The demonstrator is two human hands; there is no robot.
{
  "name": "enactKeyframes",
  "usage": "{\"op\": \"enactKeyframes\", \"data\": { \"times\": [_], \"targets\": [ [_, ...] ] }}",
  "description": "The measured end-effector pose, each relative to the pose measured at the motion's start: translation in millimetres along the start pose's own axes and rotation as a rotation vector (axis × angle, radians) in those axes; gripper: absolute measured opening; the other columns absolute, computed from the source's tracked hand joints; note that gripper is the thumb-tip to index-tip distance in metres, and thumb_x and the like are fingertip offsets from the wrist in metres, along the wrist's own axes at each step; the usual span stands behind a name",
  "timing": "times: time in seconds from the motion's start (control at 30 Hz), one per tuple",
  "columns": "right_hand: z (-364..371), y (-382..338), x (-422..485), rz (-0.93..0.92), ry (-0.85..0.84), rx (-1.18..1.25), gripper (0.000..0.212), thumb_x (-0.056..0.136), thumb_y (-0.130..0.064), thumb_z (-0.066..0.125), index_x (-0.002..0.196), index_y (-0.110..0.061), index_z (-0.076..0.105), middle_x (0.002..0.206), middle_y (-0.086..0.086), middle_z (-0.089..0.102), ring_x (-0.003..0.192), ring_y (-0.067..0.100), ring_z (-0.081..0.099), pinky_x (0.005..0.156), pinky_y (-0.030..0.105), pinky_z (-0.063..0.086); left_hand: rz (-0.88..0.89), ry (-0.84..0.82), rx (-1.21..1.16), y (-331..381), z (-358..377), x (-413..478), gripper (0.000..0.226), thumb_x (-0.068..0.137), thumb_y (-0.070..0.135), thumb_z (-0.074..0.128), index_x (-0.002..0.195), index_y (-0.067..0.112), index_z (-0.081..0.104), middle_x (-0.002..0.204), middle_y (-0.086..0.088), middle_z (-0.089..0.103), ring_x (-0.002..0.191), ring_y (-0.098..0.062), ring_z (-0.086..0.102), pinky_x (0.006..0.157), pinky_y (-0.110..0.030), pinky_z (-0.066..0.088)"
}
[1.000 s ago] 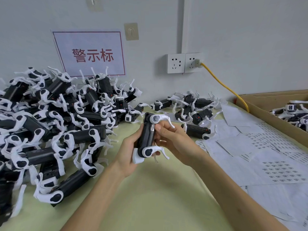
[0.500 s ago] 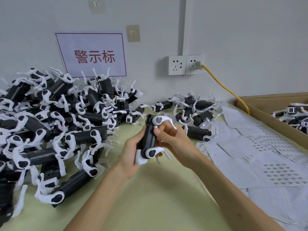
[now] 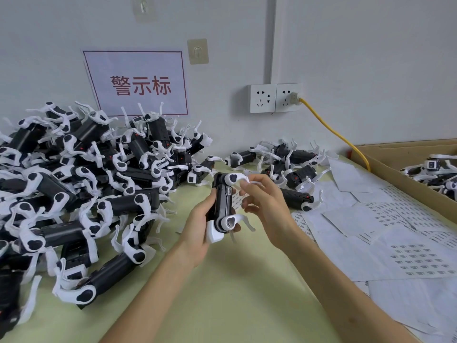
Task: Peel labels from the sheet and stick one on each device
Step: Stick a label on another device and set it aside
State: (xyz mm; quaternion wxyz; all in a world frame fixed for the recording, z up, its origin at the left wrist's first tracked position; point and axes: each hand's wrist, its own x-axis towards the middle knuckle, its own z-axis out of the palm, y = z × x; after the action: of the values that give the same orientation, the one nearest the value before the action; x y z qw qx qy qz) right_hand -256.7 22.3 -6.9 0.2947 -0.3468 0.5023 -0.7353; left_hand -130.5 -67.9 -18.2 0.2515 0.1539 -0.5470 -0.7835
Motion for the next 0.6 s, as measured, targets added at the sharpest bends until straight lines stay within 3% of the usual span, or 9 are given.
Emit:
{"op": "enactKeyframes", "data": {
  "times": [0.1, 0.17, 0.23, 0.37, 0.47, 0.53, 0.6],
  "targets": [
    [-3, -1, 2, -0.016, 0.060, -0.015, 0.008, 0.099, -0.009, 0.062, 0.107, -0.010, 0.063, 0.073, -0.003, 0.064, 0.061, 0.016, 0.052, 0.068, 0.029, 0.046, -0.032, 0.057, 0.050, -2, 0, 2, 0.045, 0.096, 0.055, 0.052, 0.110, 0.022, 0.080, 0.112, -0.007, 0.071, 0.092, -0.023, 0.065, 0.084, -0.046, 0.052],
    [-5, 0, 4, -0.021, 0.106, -0.035, 0.013, 0.099, -0.001, 0.058, 0.108, -0.006, 0.065, 0.071, -0.002, 0.062, 0.060, 0.016, 0.050, 0.068, 0.030, 0.047, -0.050, 0.057, 0.079, -4, 0, 2, 0.042, 0.097, 0.054, 0.052, 0.101, 0.026, 0.082, 0.096, -0.004, 0.072, 0.081, -0.019, 0.067, 0.083, -0.046, 0.052],
    [-7, 0, 4, -0.021, 0.135, -0.055, 0.016, 0.098, 0.003, 0.057, 0.109, -0.005, 0.066, 0.070, -0.003, 0.062, 0.061, 0.017, 0.050, 0.069, 0.031, 0.047, -0.058, 0.033, 0.076, -5, 0, 2, 0.041, 0.095, 0.054, 0.053, 0.095, 0.026, 0.083, 0.082, 0.000, 0.069, 0.070, -0.018, 0.066, 0.074, -0.042, 0.056],
    [-7, 0, 4, -0.019, 0.138, -0.091, 0.016, 0.096, 0.004, 0.058, 0.103, -0.007, 0.068, 0.074, 0.000, 0.064, 0.063, 0.015, 0.053, 0.068, 0.029, 0.045, -0.065, -0.009, 0.063, 2, -1, 0, 0.039, 0.093, 0.051, 0.055, 0.093, 0.023, 0.082, 0.078, -0.002, 0.068, 0.058, -0.022, 0.061, 0.058, -0.038, 0.055],
    [-4, -2, 2, -0.034, 0.117, -0.147, 0.021, 0.085, -0.005, 0.064, 0.103, -0.014, 0.069, 0.098, 0.000, 0.068, 0.083, 0.014, 0.061, 0.076, 0.029, 0.047, -0.121, -0.017, 0.050, 7, -4, -3, 0.040, 0.089, 0.047, 0.057, 0.090, 0.016, 0.081, 0.076, -0.011, 0.063, 0.051, -0.024, 0.057, 0.055, -0.035, 0.050],
    [-6, -4, 2, -0.019, 0.069, -0.201, 0.045, 0.070, -0.018, 0.061, 0.114, -0.022, 0.070, 0.117, -0.003, 0.068, 0.105, 0.013, 0.063, 0.090, 0.032, 0.049, -0.171, -0.081, 0.042, 9, -4, -4, 0.043, 0.092, 0.044, 0.054, 0.102, 0.010, 0.079, 0.082, -0.013, 0.068, 0.052, -0.025, 0.059, 0.055, -0.034, 0.050],
    [-12, -7, 4, 0.061, -0.066, -0.225, 0.057, 0.067, -0.025, 0.056, 0.122, -0.021, 0.069, 0.122, 0.000, 0.069, 0.112, 0.018, 0.064, 0.101, 0.039, 0.046, -0.232, -0.145, 0.018, 11, -5, -6, 0.046, 0.094, 0.043, 0.054, 0.115, 0.006, 0.072, 0.091, -0.015, 0.072, 0.055, -0.027, 0.063, 0.053, -0.035, 0.053]
  ]
}}
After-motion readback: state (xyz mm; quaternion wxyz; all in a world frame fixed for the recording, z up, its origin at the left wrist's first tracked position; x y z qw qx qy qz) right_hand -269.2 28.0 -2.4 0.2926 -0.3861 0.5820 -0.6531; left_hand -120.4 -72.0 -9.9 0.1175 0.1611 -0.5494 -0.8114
